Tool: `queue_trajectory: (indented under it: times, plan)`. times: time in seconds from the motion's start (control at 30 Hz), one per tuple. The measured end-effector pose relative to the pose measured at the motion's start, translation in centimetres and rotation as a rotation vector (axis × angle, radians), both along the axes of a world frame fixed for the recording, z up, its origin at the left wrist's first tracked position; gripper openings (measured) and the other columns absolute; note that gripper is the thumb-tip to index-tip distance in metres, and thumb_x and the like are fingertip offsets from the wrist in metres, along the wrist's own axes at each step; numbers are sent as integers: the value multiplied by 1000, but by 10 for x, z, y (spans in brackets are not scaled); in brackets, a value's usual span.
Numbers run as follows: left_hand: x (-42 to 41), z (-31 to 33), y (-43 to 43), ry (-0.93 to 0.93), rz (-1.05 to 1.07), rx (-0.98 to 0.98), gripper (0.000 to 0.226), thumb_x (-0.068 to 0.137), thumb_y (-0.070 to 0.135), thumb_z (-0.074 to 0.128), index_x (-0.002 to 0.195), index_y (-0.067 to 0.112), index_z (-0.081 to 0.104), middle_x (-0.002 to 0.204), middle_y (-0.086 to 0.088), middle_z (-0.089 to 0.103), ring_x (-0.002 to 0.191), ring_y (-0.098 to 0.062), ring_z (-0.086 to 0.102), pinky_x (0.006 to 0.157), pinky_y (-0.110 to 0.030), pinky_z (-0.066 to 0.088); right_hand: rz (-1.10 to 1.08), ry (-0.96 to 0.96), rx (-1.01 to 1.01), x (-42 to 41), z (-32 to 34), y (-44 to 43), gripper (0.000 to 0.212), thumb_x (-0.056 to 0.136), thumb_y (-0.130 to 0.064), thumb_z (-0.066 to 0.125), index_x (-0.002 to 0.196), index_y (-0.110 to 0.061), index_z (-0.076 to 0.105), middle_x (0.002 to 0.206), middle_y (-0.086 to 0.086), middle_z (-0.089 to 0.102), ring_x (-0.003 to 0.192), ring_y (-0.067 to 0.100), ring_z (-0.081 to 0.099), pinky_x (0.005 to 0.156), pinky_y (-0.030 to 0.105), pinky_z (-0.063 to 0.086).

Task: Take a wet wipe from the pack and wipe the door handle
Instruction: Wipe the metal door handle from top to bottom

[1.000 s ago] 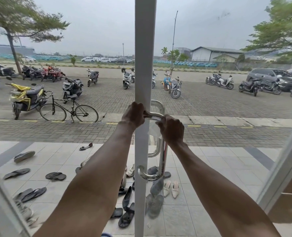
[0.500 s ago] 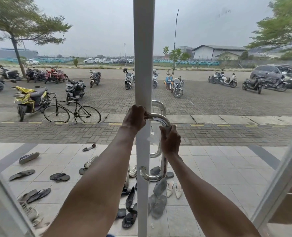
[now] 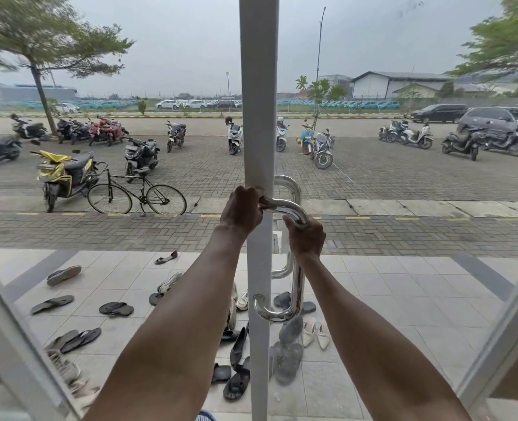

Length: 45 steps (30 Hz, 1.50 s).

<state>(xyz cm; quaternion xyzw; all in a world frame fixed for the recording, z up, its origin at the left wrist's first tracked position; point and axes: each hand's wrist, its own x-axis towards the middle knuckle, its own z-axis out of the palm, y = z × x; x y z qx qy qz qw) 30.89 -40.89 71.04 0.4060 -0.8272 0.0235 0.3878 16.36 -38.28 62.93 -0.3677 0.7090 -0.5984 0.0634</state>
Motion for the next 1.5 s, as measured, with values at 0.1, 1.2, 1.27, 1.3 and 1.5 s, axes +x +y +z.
queue_trajectory:
  times: [0.1,1.2,1.27,1.3,1.5]
  plan:
    - [-1,-1,0,0,11,-7,31,81,1,64,105,16,77,96,-15,77,96,-36,71,84,-35,56,5,-59,90,-2,-14,1,50,74,-52,80,80,-3,73,86,16,75,89,31,72,79,29,49]
    - [-3,-5,-12,8,7,-15,31,76,0,64,100,15,78,94,-14,77,95,-35,71,87,-34,58,78,-189,94,2,-44,13,24,70,-14,74,53,-9,57,52,4,54,55,21,55,57,30,44]
    - [-3,-1,-13,-20,6,7,29,77,1,68,101,14,78,98,-11,77,98,-32,71,92,-32,56,65,-186,95,2,-42,12,27,71,-14,72,52,-10,53,51,4,53,55,22,54,55,29,41]
    - [-3,1,-14,-35,7,17,27,77,2,70,100,13,78,97,-10,77,99,-31,71,92,-31,56,51,-181,93,3,-39,11,27,71,-15,72,53,-9,53,50,4,52,55,24,55,54,28,40]
    - [-2,1,-15,-30,1,27,24,77,3,70,97,14,79,92,-9,78,96,-30,72,90,-33,57,-27,-90,-54,8,3,7,19,73,-16,75,62,-10,61,57,4,57,60,25,56,61,25,35]
